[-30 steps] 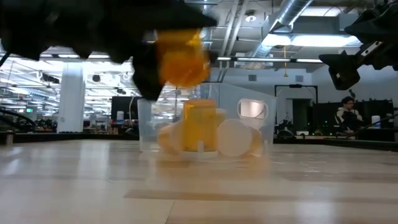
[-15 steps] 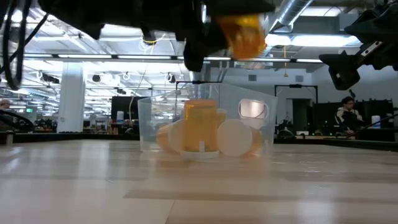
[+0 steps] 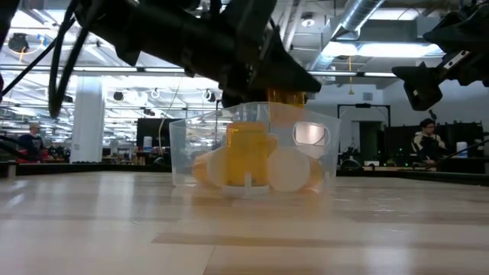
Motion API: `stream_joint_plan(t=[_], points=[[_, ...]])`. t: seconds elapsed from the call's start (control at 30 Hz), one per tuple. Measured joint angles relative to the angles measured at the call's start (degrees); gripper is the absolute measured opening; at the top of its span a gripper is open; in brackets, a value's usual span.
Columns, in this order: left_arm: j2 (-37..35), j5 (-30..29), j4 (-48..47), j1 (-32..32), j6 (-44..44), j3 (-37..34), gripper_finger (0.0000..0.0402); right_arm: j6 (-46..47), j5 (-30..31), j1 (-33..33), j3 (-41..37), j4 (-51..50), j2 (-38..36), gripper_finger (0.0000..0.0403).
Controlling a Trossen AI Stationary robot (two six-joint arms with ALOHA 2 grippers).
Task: Pick and place pill bottles into a basket
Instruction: Put the orange pill bottle into the transparent bin
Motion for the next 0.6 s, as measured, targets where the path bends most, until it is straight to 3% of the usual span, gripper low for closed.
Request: stream_joint_plan(t=[0.37, 0.6], points=[[0.0, -0.1, -6.5, 1.0, -0.7, -0.3, 0.0158, 0.0, 0.0, 0.0, 0.0, 0.0, 0.0, 0.0286], [-0.1, -1.8, -12.0, 1.3, -1.2, -0.3, 0.0218, 0.0, 0.0, 0.0, 0.0, 0.0, 0.0, 0.0286]])
